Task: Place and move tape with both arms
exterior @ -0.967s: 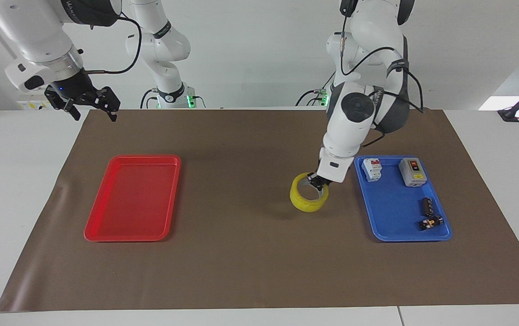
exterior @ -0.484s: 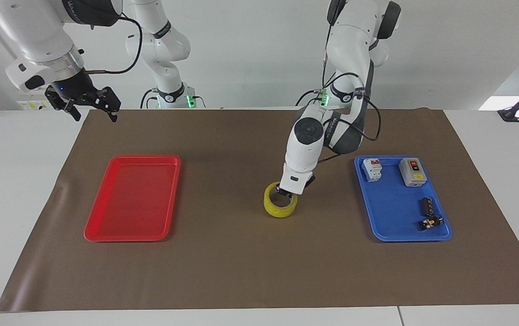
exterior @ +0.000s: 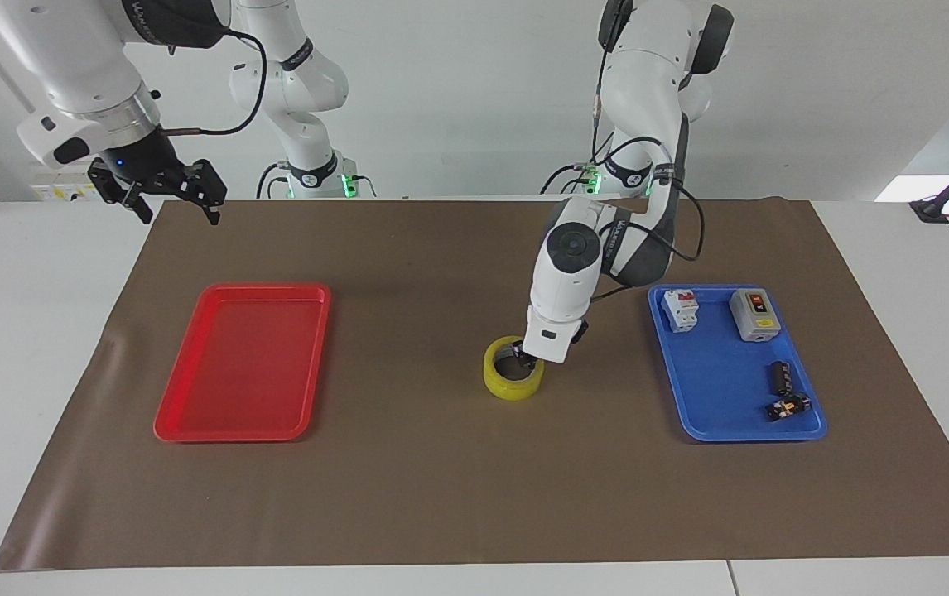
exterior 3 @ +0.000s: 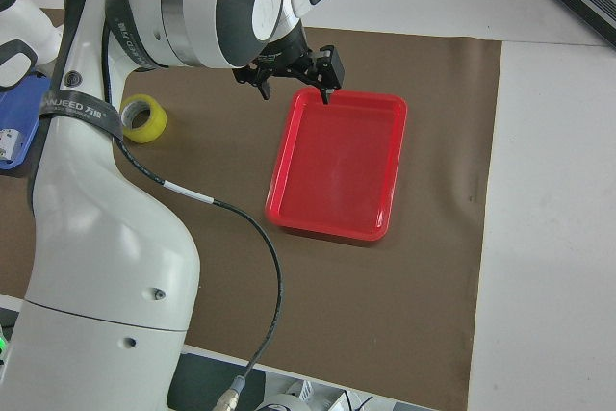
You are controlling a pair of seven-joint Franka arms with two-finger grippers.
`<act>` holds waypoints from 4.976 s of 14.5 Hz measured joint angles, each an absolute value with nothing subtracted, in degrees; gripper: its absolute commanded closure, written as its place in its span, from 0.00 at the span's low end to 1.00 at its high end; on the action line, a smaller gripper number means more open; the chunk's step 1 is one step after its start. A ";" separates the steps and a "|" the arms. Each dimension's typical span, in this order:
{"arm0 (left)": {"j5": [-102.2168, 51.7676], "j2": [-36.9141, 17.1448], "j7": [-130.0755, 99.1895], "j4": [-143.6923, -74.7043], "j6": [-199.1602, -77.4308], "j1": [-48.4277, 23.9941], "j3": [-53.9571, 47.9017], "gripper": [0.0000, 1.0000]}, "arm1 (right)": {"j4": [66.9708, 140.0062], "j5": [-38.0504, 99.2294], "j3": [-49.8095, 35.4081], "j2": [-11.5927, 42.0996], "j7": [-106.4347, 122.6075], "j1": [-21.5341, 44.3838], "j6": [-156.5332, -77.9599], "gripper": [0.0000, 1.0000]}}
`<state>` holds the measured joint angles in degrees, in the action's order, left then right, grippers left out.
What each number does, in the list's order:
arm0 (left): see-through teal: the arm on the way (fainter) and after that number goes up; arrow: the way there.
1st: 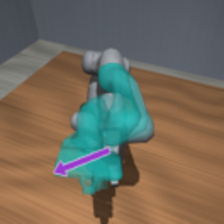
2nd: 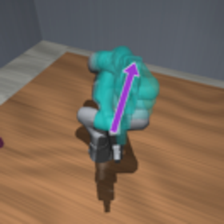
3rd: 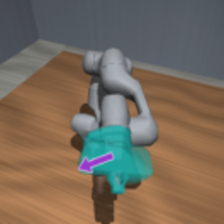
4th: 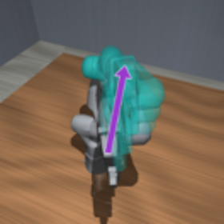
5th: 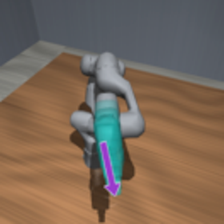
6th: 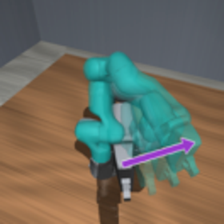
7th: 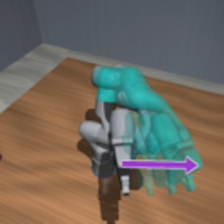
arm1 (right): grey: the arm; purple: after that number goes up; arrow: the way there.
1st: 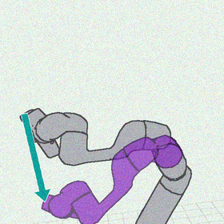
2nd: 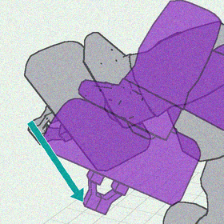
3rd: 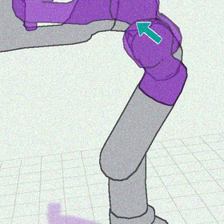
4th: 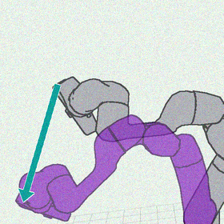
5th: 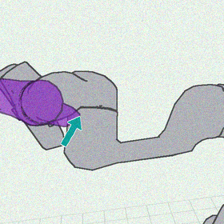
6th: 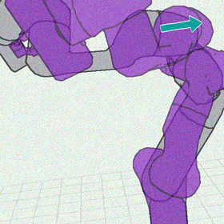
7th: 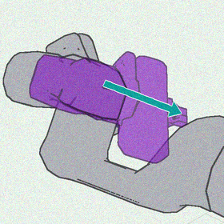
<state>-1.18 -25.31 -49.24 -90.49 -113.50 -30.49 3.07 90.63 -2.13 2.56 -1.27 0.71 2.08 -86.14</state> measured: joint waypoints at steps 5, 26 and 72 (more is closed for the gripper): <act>-1.14 -13.50 -31.13 -90.05 -99.48 -18.83 3.92 0.00 | 90.21 -1.59 2.25 5.02 -1.79 10.21 -92.48 0.00; -1.12 -1.02 -3.87 -96.41 -89.99 -3.98 -2.11 0.00 | 83.62 -2.29 2.00 37.60 -25.80 36.15 -126.82 0.00; -1.12 1.91 -3.87 -96.31 -90.13 -3.42 -2.05 0.00 | 129.40 -4.54 3.43 8.91 25.43 -4.18 -143.86 0.82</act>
<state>-1.12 1.91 -3.87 -96.31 -90.13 -3.42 -2.05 129.40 -4.54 3.43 8.91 25.43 -4.18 -143.86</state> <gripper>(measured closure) 0.000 0.780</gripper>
